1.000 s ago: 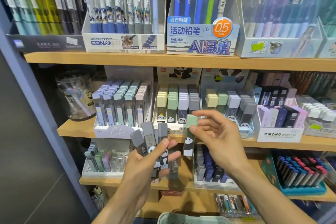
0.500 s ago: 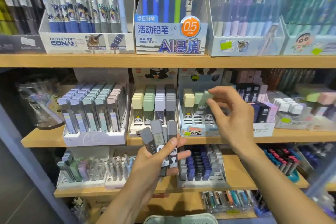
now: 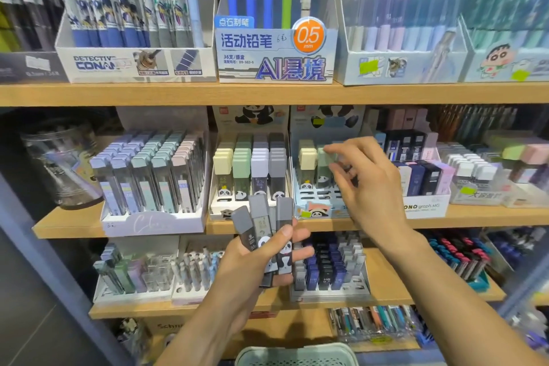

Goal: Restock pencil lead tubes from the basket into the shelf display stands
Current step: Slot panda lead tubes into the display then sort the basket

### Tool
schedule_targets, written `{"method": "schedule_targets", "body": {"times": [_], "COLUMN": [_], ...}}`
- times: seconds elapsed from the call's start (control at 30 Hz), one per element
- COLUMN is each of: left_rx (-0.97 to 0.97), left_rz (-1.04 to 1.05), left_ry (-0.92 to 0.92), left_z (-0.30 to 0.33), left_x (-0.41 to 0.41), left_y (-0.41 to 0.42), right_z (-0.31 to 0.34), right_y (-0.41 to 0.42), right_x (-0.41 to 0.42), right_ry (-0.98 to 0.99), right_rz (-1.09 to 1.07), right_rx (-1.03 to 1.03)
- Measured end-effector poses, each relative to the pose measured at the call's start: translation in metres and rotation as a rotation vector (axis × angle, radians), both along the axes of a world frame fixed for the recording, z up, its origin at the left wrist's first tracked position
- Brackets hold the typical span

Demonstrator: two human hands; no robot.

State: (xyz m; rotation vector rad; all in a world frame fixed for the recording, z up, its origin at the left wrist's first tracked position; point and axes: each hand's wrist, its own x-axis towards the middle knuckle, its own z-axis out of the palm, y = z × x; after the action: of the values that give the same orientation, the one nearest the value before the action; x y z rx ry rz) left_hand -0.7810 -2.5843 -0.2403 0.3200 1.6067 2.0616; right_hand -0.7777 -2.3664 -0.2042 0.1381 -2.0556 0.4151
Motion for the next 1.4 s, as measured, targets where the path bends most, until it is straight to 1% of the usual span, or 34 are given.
{"method": "schedule_targets", "body": {"times": [0.1, 0.2, 0.27, 0.33, 0.37, 0.4, 0.47, 0.5, 0.53, 0.63, 0.73, 0.93, 1.17, 1.4], "left_rx": [0.003, 0.001, 0.001, -0.001, -0.001, -0.003, -0.013, -0.024, -0.037, -0.062, -0.061, -0.025, -0.039, -0.054], "left_rz": [0.004, 0.013, 0.016, 0.018, 0.017, 0.015, 0.013, 0.013, 0.014, 0.018, -0.002, -0.024, -0.020, 0.000], "left_ry": [-0.007, -0.014, -0.019, -0.027, -0.028, -0.028, -0.026, -0.022, -0.016, -0.010, -0.002, -0.036, -0.002, 0.087], "left_z": [0.001, 0.001, 0.002, 0.002, 0.002, 0.002, 0.001, 0.000, -0.001, -0.005, -0.005, -0.006, -0.013, -0.027], "left_x": [0.001, 0.002, 0.002, 0.002, 0.002, 0.003, 0.004, 0.004, 0.004, 0.004, 0.005, 0.004, 0.000, -0.005], "left_y": [-0.001, -0.001, 0.000, 0.000, 0.001, 0.001, 0.001, 0.001, 0.002, 0.001, 0.000, -0.001, -0.002, -0.001], "right_z": [-0.002, -0.005, -0.006, -0.007, -0.007, -0.007, -0.010, -0.014, -0.018, -0.019, -0.021, -0.020, -0.020, -0.025], "right_y": [0.000, -0.005, -0.009, -0.017, -0.024, -0.034, -0.053, -0.059, -0.062, -0.064, -0.062, -0.058, -0.051, -0.056], "right_x": [-0.005, -0.008, -0.004, 0.006, 0.012, 0.020, 0.028, 0.030, 0.030, 0.031, 0.034, 0.034, 0.034, 0.035], "right_ry": [-0.044, -0.184, -0.177, -0.116, -0.131, -0.205, -0.457, -0.552, -0.591, -0.596, -0.599, -0.466, -0.403, -0.480], "right_rz": [-0.143, -0.215, -0.213, -0.165, -0.105, -0.023, 0.166, 0.234, 0.259, 0.282, 0.319, 0.462, 0.513, 0.546], "right_rx": [0.081, 0.032, 0.011, 0.025, -0.068, -0.223, -0.569, -0.695, -0.767, -0.899, -0.985, -1.211, -1.273, -1.171]}}
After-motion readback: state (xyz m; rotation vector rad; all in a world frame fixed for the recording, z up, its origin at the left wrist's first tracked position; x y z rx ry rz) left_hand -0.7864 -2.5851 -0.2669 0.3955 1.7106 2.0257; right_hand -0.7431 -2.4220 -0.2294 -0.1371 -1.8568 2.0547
